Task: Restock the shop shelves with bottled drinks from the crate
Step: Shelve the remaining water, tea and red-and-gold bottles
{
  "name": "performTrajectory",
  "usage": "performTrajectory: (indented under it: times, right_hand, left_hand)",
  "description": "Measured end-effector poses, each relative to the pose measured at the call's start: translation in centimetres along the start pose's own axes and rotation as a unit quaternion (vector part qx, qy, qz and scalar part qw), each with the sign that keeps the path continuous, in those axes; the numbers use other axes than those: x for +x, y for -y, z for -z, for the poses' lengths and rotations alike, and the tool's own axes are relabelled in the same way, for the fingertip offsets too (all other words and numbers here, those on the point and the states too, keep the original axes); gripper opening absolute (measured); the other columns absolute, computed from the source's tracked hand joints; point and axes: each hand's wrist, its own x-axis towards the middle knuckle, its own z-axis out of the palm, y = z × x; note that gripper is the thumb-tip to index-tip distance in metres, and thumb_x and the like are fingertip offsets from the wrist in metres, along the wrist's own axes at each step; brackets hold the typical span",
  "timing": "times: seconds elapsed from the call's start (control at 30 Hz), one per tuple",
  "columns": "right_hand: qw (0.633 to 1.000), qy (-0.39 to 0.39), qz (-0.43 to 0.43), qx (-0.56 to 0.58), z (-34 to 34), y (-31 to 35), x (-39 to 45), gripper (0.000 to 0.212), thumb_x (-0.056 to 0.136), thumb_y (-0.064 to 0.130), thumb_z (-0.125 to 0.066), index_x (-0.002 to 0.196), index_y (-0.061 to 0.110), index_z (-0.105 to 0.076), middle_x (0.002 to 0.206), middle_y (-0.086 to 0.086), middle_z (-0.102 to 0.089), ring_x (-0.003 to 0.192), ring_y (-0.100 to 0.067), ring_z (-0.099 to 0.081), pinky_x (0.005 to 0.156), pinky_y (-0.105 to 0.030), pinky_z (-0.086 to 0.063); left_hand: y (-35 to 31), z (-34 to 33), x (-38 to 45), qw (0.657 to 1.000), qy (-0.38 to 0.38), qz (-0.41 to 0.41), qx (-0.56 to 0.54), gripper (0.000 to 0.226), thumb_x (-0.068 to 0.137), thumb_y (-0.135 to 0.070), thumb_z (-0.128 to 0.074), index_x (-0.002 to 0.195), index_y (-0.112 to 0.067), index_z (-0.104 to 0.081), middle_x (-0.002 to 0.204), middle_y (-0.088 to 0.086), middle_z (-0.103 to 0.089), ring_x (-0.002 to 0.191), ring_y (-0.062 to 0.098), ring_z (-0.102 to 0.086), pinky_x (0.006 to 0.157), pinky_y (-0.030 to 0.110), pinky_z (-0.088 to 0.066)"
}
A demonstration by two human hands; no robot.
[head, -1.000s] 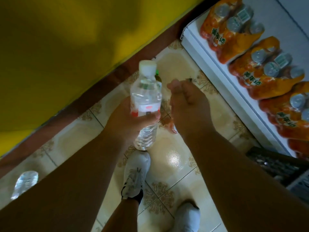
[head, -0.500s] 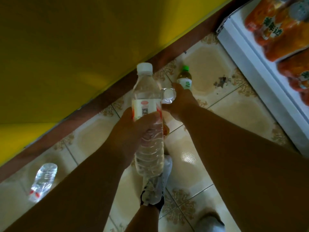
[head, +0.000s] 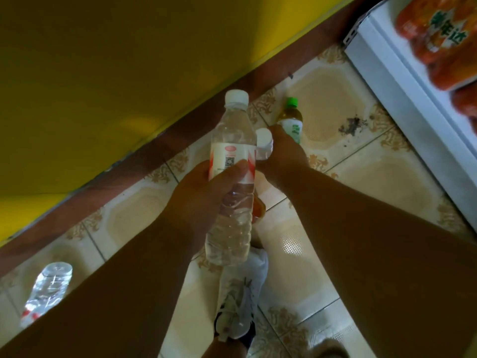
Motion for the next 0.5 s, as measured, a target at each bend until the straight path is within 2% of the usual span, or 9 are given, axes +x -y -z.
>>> performTrajectory:
  times: [0.07,0.17,0.2,0.27,0.3,0.33,0.4,0.43,0.5]
  right_hand:
    - [0.998,-0.02,-0.005,0.065,0.2,-0.2,-0.6,0.059,0.073,0.035,-0.086,0.121,0.028,-0.052,0.106,0.009,-0.062,0.101,-0.017,-0.061,0.067,-0.023,-0.044]
    - [0.977,-0.053,-0.01,0.206,1.2,-0.1,-2.5,0.066,0.073,0.027,-0.087,0.129,0.024,-0.052,0.117,0.007,-0.066,0.112,-0.017,-0.063,0.091,-0.038,-0.054]
    - [0.967,-0.067,-0.005,0.245,1.8,-0.1,-3.4,0.062,0.073,0.026,-0.087,0.126,0.027,-0.055,0.113,0.015,-0.068,0.107,-0.007,-0.065,0.088,-0.03,-0.055]
    - [0.957,-0.097,0.019,0.274,3.6,0.4,-5.3,0.048,0.074,0.028,-0.085,0.112,0.038,-0.058,0.095,0.037,-0.067,0.091,0.016,-0.063,0.069,-0.004,-0.049]
    - [0.952,-0.106,0.03,0.286,4.8,0.8,-6.2,0.045,0.073,0.032,-0.085,0.108,0.04,-0.058,0.091,0.042,-0.065,0.087,0.022,-0.061,0.064,-0.001,-0.047]
    - [0.946,-0.114,0.037,0.302,5.9,1.2,-7.0,0.045,0.07,0.037,-0.084,0.108,0.038,-0.06,0.095,0.039,-0.067,0.089,0.019,-0.063,0.066,-0.004,-0.049]
    - [0.932,-0.127,0.04,0.338,8.2,1.8,-7.8,0.054,0.067,0.041,-0.084,0.115,0.028,-0.063,0.107,0.018,-0.074,0.099,0.0,-0.071,0.08,-0.026,-0.058]
    - [0.923,-0.123,0.04,0.363,9.3,2.3,-8.4,0.061,0.067,0.037,-0.086,0.121,0.022,-0.062,0.112,0.007,-0.075,0.104,-0.011,-0.072,0.086,-0.039,-0.059]
    - [0.909,-0.11,0.042,0.399,11.9,2.7,-9.8,0.069,0.066,0.031,-0.086,0.126,0.013,-0.059,0.117,-0.004,-0.073,0.109,-0.024,-0.071,0.094,-0.052,-0.055]
  left_hand:
    - [0.1,0.1,0.2,1.0,-0.005,-0.002,-0.017,0.017,0.072,-0.04,-0.081,0.08,-0.026,-0.076,0.076,0.006,-0.075,0.065,0.024,-0.074,0.056,0.034,-0.058]
    - [0.0,0.4,0.2,1.0,-0.009,-0.009,-0.01,0.023,0.071,-0.044,-0.082,0.084,-0.026,-0.076,0.079,0.004,-0.075,0.068,0.022,-0.073,0.059,0.034,-0.057]
    - [-0.2,0.4,0.1,1.0,-0.009,-0.016,-0.003,0.027,0.07,-0.046,-0.081,0.088,-0.025,-0.077,0.083,0.005,-0.076,0.072,0.024,-0.074,0.062,0.035,-0.057]
    - [-0.5,0.4,-0.3,1.0,-0.008,-0.024,0.004,0.031,0.071,-0.046,-0.081,0.093,-0.024,-0.078,0.09,0.01,-0.077,0.08,0.03,-0.075,0.069,0.039,-0.058]
    - [-0.8,0.4,-0.6,1.0,-0.002,-0.024,-0.006,0.029,0.073,-0.043,-0.081,0.093,-0.022,-0.078,0.092,0.012,-0.077,0.081,0.032,-0.075,0.071,0.041,-0.058]
    - [-1.1,0.4,-0.9,0.999,0.007,-0.017,-0.029,0.025,0.075,-0.039,-0.08,0.093,-0.021,-0.078,0.091,0.013,-0.076,0.08,0.032,-0.074,0.072,0.041,-0.058]
    - [-2.1,0.1,-1.6,0.997,0.033,0.003,-0.072,0.028,0.078,-0.035,-0.075,0.1,-0.018,-0.077,0.091,0.013,-0.075,0.078,0.03,-0.073,0.073,0.042,-0.058]
    - [-2.6,-0.2,-2.2,0.996,0.047,0.008,-0.081,0.037,0.079,-0.035,-0.071,0.111,-0.015,-0.073,0.096,0.013,-0.074,0.082,0.03,-0.073,0.076,0.043,-0.057]
    - [-3.7,-1.0,-3.6,0.993,0.074,0.011,-0.092,0.057,0.082,-0.036,-0.066,0.132,-0.009,-0.061,0.111,0.015,-0.07,0.096,0.033,-0.07,0.083,0.047,-0.056]
